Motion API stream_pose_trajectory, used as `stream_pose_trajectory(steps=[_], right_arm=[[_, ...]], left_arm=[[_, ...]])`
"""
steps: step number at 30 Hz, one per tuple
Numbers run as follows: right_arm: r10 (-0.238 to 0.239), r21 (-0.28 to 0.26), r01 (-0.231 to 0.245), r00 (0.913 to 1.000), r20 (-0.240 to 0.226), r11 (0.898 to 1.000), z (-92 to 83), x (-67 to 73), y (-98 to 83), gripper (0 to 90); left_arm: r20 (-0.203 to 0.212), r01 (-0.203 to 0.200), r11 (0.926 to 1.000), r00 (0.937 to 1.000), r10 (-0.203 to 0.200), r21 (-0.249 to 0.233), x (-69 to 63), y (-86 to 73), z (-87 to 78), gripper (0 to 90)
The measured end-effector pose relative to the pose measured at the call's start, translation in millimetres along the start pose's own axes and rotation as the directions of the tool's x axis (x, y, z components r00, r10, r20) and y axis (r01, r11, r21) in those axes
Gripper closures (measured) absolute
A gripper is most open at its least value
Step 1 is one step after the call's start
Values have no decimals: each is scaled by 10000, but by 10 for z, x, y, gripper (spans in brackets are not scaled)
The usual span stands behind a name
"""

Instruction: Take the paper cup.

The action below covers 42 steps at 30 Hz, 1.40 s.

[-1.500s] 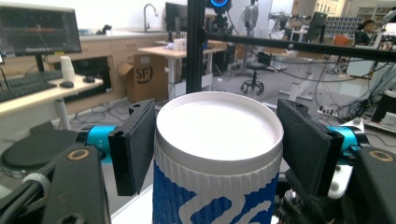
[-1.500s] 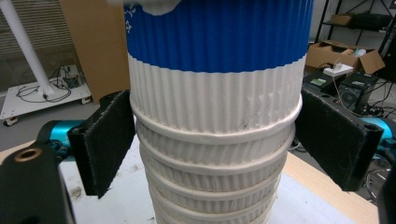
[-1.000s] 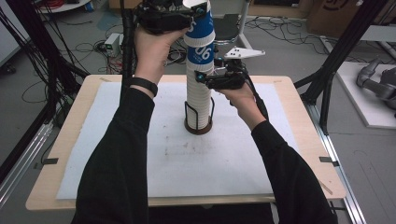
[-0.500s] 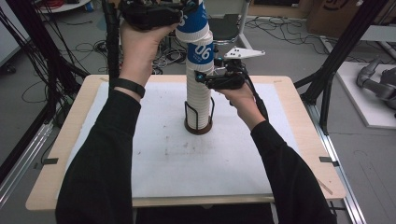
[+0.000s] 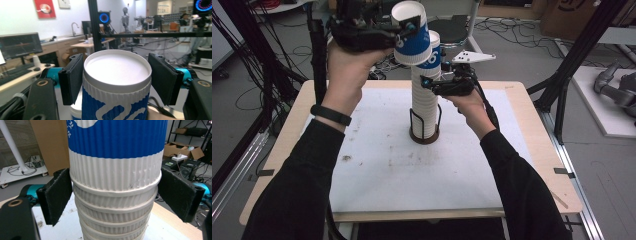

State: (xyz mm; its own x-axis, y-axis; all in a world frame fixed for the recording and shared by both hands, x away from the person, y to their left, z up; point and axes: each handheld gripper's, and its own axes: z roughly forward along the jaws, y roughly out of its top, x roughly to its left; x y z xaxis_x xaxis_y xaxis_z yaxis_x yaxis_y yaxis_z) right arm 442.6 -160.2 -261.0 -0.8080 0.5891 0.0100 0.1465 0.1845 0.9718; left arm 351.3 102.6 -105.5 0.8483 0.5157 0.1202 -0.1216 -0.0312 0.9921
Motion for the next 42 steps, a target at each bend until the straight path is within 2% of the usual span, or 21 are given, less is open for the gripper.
stream_pose_trajectory(steps=[8,12,16,22,28,42], right_arm=[[6,45,-6,10000,22,10000,-8,7,2,140],[6,68,-6,10000,27,10000,-15,9,4,141],[-5,62,4,10000,37,10000,-14,11,4,141],[-11,58,10,10000,44,10000,-14,11,3,141],[-11,67,11,10000,58,10000,-17,13,3,141],[-2,55,2,10000,61,10000,-17,15,2,142]], left_arm=[[545,196,9993,9983,-214,329,-264,-327,-84,310],[793,341,9979,9961,-384,551,-352,-492,-107,310],[840,330,9967,9957,-392,740,-405,-665,-137,311],[922,578,9944,9936,-659,880,-472,-1026,-182,311],[1054,722,9884,9906,-866,1333,-537,-1359,-211,310],[1499,1390,9735,9745,-1672,1816,-732,-1988,-228,311]])
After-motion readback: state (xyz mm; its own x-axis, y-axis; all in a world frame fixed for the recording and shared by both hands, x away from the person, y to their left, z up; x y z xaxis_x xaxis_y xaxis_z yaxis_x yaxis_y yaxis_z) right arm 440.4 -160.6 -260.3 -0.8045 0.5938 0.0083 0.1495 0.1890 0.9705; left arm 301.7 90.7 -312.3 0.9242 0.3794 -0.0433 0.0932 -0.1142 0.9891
